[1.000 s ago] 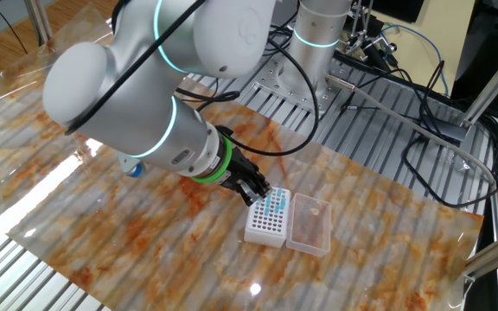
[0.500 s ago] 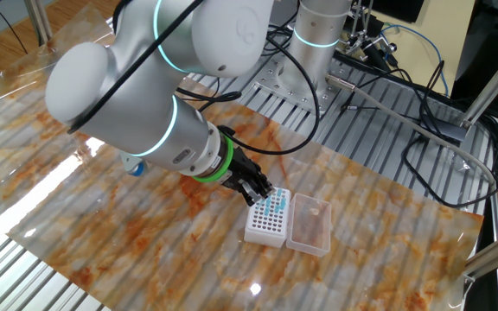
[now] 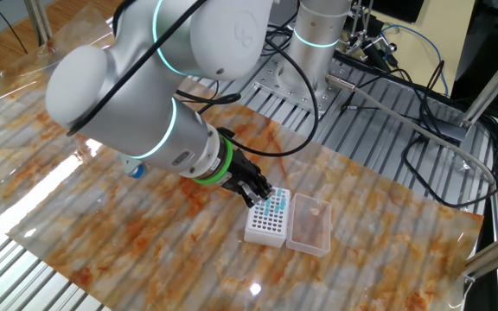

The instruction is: Insert a medium pipette tip into the holder for medium pipette tips

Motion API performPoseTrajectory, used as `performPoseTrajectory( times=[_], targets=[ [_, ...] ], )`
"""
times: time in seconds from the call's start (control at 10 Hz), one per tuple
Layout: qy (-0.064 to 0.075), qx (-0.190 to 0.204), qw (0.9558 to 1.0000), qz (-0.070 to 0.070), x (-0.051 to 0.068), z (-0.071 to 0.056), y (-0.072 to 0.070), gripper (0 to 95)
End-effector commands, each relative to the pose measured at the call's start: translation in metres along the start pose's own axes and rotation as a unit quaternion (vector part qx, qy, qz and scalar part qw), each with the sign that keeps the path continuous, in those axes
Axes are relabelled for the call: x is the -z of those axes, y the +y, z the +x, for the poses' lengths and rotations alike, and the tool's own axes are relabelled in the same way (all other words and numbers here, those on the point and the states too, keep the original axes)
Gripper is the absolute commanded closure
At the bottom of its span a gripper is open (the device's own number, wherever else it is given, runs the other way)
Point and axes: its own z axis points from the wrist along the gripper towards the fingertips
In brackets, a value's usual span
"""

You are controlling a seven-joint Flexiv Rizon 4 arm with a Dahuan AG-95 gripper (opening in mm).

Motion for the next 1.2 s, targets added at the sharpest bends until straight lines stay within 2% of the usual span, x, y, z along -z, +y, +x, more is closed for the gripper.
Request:
performPoseTrajectory(
  times=[0.1,1.2],
  targets=[
    [-0.002,0.003,1.0000,0.001,-0.0010,-0.0004,0.0000,95.0],
    [-0.007,0.019,0.9998,0.009,-0.0032,-0.0088,0.0030,95.0]
  ],
)
